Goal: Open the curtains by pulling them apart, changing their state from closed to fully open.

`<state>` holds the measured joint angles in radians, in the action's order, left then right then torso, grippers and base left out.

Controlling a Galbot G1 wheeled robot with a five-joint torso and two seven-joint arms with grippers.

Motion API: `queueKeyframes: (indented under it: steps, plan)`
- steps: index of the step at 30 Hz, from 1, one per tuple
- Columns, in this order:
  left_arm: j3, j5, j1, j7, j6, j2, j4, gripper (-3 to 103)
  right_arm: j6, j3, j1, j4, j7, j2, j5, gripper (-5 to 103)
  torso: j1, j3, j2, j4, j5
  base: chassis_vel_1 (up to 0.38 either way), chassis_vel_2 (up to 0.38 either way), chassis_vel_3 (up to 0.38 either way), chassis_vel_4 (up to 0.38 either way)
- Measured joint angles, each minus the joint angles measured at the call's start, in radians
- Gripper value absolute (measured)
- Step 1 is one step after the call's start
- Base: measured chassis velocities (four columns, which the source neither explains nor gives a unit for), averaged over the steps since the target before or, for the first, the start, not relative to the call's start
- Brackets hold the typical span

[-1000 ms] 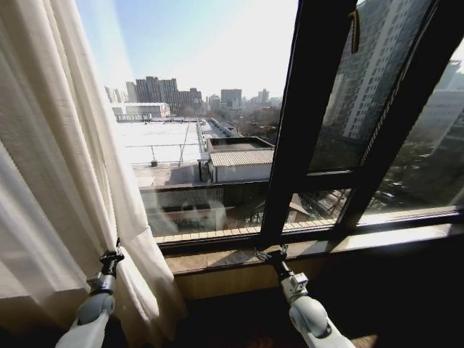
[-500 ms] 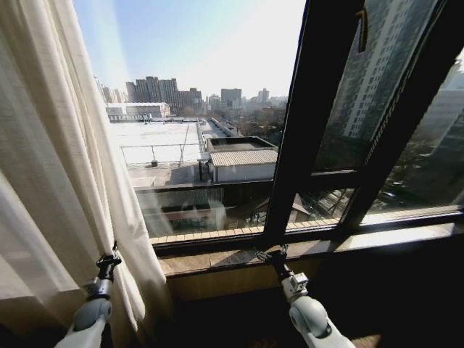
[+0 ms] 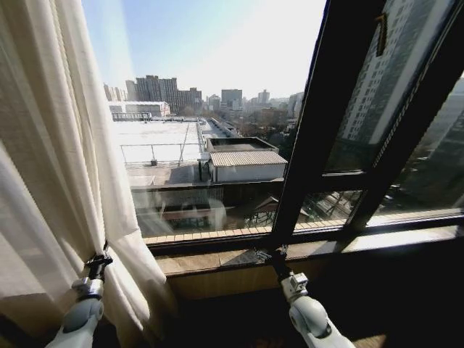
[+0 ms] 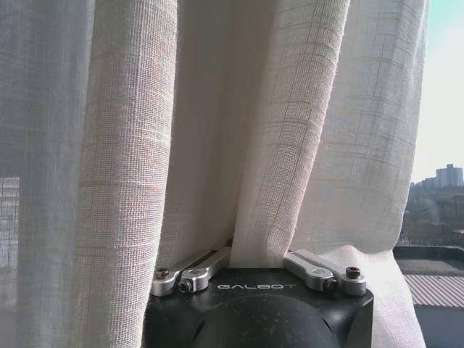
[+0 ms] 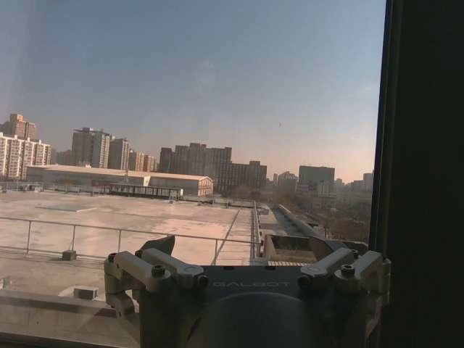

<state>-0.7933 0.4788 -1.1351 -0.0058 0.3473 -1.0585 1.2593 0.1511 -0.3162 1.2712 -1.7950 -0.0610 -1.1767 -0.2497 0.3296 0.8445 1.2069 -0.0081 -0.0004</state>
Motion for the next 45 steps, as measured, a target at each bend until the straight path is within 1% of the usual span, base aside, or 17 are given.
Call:
queueKeyframes:
  steps: [1, 5, 6, 9, 11, 12, 16, 23, 31, 34, 35, 37, 38, 39, 41, 44, 45]
  plan:
    - [0.000, 0.000, 0.000, 0.000, 0.000, 0.000, 0.000, 1, 0.000, 0.000, 0.000, 0.000, 0.000, 0.000, 0.000, 100, 0.000, 0.000, 0.000, 0.0000, 0.0000, 0.000, 0.000, 0.000, 0.000]
    - [-0.091, 0.039, 0.044, -0.012, -0.004, 0.093, -0.098, 1, 0.000, 0.000, 0.000, 0.000, 0.000, 0.000, 0.000, 100, 0.000, 0.000, 0.000, -0.0002, -0.0001, 0.000, 0.000, 0.000, 0.000]
    - [-0.091, 0.039, 0.044, -0.012, -0.004, 0.093, -0.098, 1, 0.000, 0.000, 0.000, 0.000, 0.000, 0.000, 0.000, 100, 0.000, 0.000, 0.000, -0.0002, -0.0001, 0.000, 0.000, 0.000, 0.000]
    - [-0.135, 0.054, 0.103, -0.022, -0.003, 0.176, -0.229, 1, 0.000, 0.000, 0.000, 0.000, 0.000, 0.000, 0.000, 100, 0.000, 0.000, 0.000, 0.0004, -0.0002, 0.000, 0.000, 0.000, 0.000]
    - [-0.137, 0.055, 0.118, -0.024, -0.002, 0.189, -0.257, 1, 0.000, 0.000, 0.000, 0.000, 0.000, 0.000, 0.000, 100, 0.000, 0.000, 0.000, 0.0004, -0.0001, 0.000, 0.000, 0.000, 0.000]
    - [-0.139, 0.063, 0.160, -0.030, -0.003, 0.220, -0.330, 1, 0.000, 0.000, 0.000, 0.000, 0.000, 0.000, 0.000, 100, 0.000, 0.000, 0.000, 0.0004, -0.0001, 0.000, 0.000, 0.000, 0.000]
    - [-0.119, 0.075, 0.201, -0.038, -0.007, 0.242, -0.382, 1, 0.000, 0.000, 0.000, 0.000, 0.000, 0.000, 0.000, 100, 0.000, 0.000, 0.000, 0.0002, -0.0001, 0.000, 0.000, 0.000, 0.000]
    - [-0.097, 0.075, 0.223, -0.042, -0.010, 0.233, -0.387, 1, 0.000, 0.000, 0.000, 0.000, 0.000, 0.000, 0.000, 100, 0.000, 0.000, 0.000, 0.0002, -0.0001, 0.000, 0.000, 0.000, 0.000]
    - [-0.084, 0.044, 0.235, -0.074, -0.018, 0.204, -0.389, 1, 0.000, 0.000, 0.000, 0.000, 0.000, 0.000, 0.000, 100, 0.000, 0.000, 0.000, 0.0000, 0.0002, 0.000, 0.000, 0.000, 0.000]
    - [-0.107, -0.014, 0.180, -0.106, -0.021, 0.162, -0.318, -1, 0.000, 0.000, 0.000, 0.000, 0.000, 0.000, 0.000, 100, 0.000, 0.000, 0.000, 0.0000, 0.0003, 0.000, 0.000, 0.000, 0.000]
    - [-0.114, -0.028, 0.164, -0.112, -0.023, 0.150, -0.295, 3, 0.000, 0.000, 0.000, 0.000, 0.000, 0.000, 0.000, 100, 0.000, 0.000, 0.000, 0.0000, 0.0003, 0.000, 0.000, 0.000, 0.000]
    - [-0.129, -0.055, 0.138, -0.124, -0.025, 0.124, -0.252, 3, 0.000, 0.000, 0.000, 0.000, 0.000, 0.000, 0.000, 100, 0.000, 0.000, 0.000, 0.0001, 0.0003, 0.000, 0.000, 0.000, 0.000]
    - [-0.147, -0.089, 0.097, -0.146, -0.024, 0.086, -0.186, 14, 0.000, 0.000, 0.000, 0.000, 0.000, 0.000, 0.000, 100, 0.000, 0.000, 0.000, 0.0000, 0.0003, 0.000, 0.000, 0.000, 0.000]
    - [-0.162, -0.107, 0.059, -0.160, -0.024, 0.055, -0.131, 19, 0.000, 0.000, 0.000, 0.000, 0.000, 0.000, 0.000, 100, 0.000, 0.000, 0.000, -0.0006, 0.0006, 0.000, 0.000, 0.000, 0.000]
    - [-0.170, -0.115, 0.036, -0.166, -0.024, 0.038, -0.100, 19, 0.000, 0.000, 0.000, 0.000, 0.000, 0.000, 0.000, 100, 0.000, 0.000, 0.000, -0.0004, 0.0004, 0.000, 0.000, 0.000, 0.000]
    - [-0.212, -0.146, -0.097, -0.186, -0.020, -0.066, 0.075, 36, 0.000, 0.000, 0.000, 0.000, 0.000, 0.000, 0.000, 100, 0.000, 0.000, 0.000, 0.0002, 0.0004, 0.000, 0.000, 0.000, 0.000]
    - [-0.218, -0.155, -0.127, -0.188, -0.016, -0.090, 0.121, 36, 0.000, 0.000, 0.000, 0.000, 0.000, 0.000, 0.000, 100, 0.000, 0.000, 0.000, 0.0002, 0.0004, 0.000, 0.000, 0.000, 0.000]
